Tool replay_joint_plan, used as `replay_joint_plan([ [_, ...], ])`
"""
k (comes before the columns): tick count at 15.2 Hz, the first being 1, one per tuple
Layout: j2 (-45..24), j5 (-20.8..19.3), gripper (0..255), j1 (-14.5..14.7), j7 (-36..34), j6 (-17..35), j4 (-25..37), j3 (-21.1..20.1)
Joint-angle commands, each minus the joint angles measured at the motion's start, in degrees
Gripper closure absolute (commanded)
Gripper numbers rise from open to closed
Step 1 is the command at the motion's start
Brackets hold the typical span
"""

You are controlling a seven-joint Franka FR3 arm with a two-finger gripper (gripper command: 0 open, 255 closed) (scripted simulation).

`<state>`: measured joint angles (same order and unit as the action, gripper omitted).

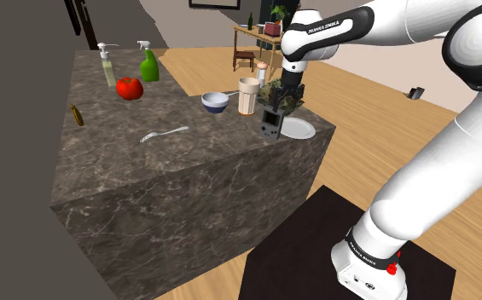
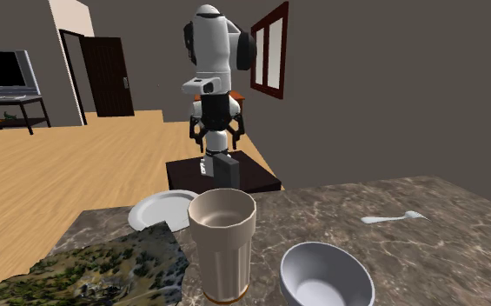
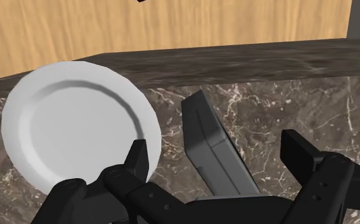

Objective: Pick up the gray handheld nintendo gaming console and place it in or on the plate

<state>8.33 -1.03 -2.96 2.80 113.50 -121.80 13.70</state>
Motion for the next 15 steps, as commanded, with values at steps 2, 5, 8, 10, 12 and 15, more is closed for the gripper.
replay_joint_plan([
  [2,-0.8,0.2,0,-0.1,0.3,2.4,-1.6,0.2],
  [5,-1.6,0.3,0,-0.1,0.4,4.7,-3.2,0.2],
  [8,-1.7,0.4,0,-0.1,0.5,5.2,-3.5,0.3],
  [10,-1.7,0.4,0,-0.1,0.5,5.2,-3.5,0.3],
  [12,-1.7,0.4,0,-0.1,0.5,5.2,-3.5,0.3],
  [15,-1.7,0.4,255,-0.1,0.5,5.2,-3.5,0.3],
])
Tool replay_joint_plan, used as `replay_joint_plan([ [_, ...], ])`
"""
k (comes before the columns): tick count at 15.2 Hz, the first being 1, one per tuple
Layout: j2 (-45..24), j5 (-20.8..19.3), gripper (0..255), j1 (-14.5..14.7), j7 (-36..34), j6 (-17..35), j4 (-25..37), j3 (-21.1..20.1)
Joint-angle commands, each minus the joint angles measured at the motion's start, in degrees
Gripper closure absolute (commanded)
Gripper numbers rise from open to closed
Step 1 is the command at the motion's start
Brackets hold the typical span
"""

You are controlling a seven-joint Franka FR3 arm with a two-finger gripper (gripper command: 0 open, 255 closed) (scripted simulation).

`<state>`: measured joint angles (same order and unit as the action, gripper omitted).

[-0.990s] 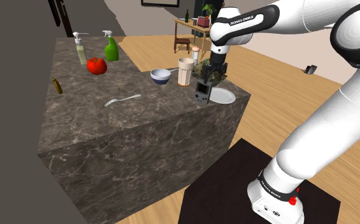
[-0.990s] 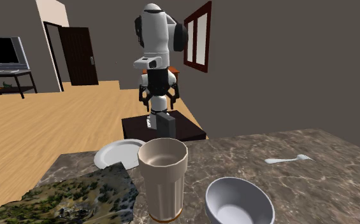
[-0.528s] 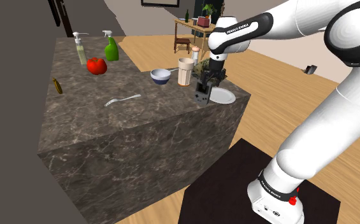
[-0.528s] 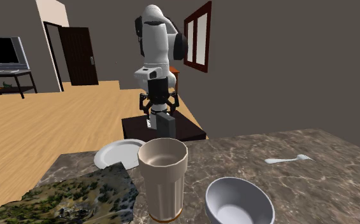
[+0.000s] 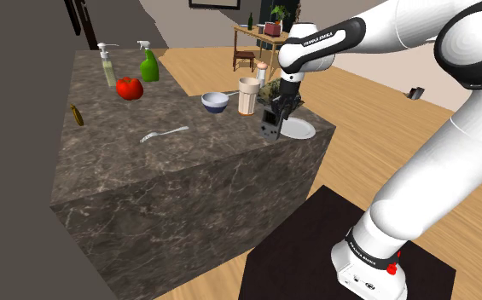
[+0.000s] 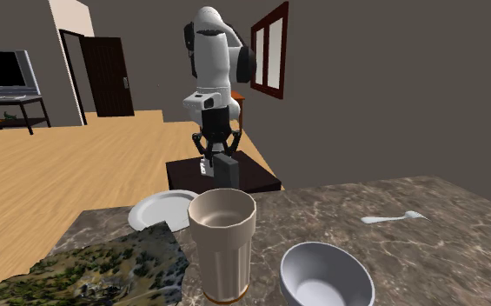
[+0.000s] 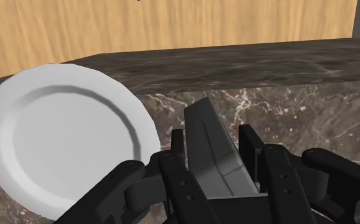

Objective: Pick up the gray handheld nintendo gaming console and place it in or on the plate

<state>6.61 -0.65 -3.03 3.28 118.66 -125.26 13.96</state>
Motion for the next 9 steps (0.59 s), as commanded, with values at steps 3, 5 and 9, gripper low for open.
replay_joint_plan([
  [3,0.0,0.0,255,0.0,0.0,0.0,0.0,0.0],
  [5,0.0,0.0,255,0.0,0.0,0.0,0.0,0.0],
  [9,0.3,-0.1,255,0.0,-0.1,-0.8,0.5,0.0],
])
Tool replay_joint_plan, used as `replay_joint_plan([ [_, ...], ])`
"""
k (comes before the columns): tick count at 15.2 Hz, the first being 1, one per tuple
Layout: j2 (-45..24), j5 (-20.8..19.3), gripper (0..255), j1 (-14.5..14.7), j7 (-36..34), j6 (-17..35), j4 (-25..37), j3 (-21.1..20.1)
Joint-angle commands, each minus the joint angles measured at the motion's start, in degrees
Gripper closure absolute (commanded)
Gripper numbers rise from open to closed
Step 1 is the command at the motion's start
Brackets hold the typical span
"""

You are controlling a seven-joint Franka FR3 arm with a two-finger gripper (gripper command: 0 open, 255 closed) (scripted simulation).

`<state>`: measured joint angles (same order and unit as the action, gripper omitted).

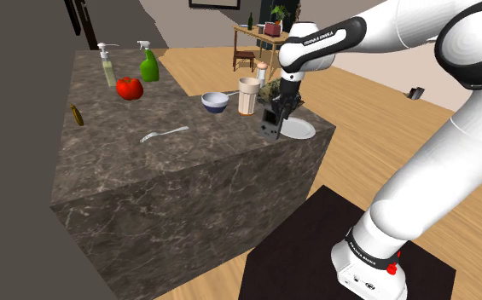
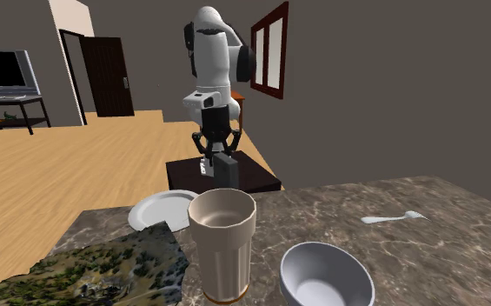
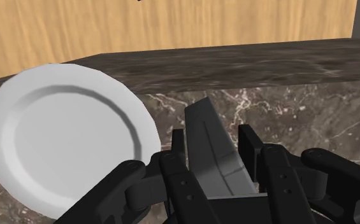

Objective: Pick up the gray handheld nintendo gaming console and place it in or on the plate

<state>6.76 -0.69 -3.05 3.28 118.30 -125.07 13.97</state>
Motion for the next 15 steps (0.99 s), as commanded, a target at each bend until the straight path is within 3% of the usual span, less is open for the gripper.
replay_joint_plan([
  [1,0.4,-0.1,255,0.0,-0.1,-1.2,0.8,-0.1],
  [15,2.7,-0.5,255,0.1,-0.6,-11.9,9.4,-0.4],
])
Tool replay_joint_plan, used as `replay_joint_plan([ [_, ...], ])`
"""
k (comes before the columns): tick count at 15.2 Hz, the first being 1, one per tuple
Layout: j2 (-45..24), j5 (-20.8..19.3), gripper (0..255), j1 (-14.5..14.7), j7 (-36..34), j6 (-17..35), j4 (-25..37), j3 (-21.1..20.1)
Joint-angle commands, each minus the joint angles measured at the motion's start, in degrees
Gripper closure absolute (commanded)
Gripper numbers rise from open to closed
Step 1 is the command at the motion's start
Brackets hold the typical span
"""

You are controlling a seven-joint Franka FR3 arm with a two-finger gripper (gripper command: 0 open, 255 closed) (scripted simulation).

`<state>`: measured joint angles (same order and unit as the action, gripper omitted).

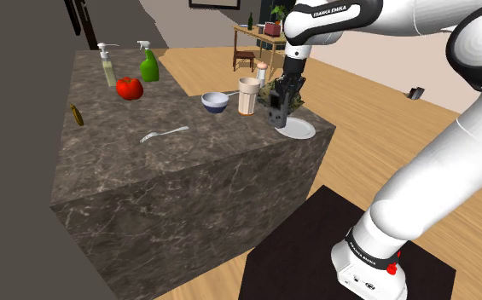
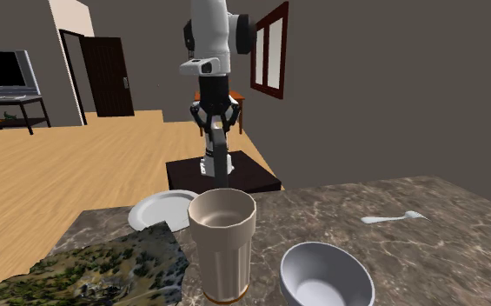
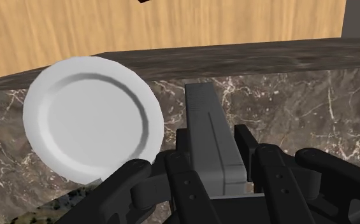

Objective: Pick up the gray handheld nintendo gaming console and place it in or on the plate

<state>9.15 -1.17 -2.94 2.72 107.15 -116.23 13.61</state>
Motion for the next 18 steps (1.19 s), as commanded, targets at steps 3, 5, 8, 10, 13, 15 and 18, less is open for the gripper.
replay_joint_plan([
  [3,-0.3,-0.2,255,-1.1,2.6,-2.4,2.7,1.5],
  [5,-1.2,-0.1,255,-2.2,5.3,-3.7,4.8,3.1],
  [8,-2.9,0.1,255,-3.9,9.5,-5.7,8.5,5.5],
  [10,-4.5,0.5,255,-5.0,12.4,-7.1,11.4,7.0],
  [13,-7.3,1.4,255,-6.9,16.8,-9.3,16.2,9.4],
  [15,-8.5,1.8,255,-7.7,18.5,-9.5,17.5,10.2],
  [18,-8.4,1.8,255,-7.7,18.5,-7.1,15.0,10.2],
])
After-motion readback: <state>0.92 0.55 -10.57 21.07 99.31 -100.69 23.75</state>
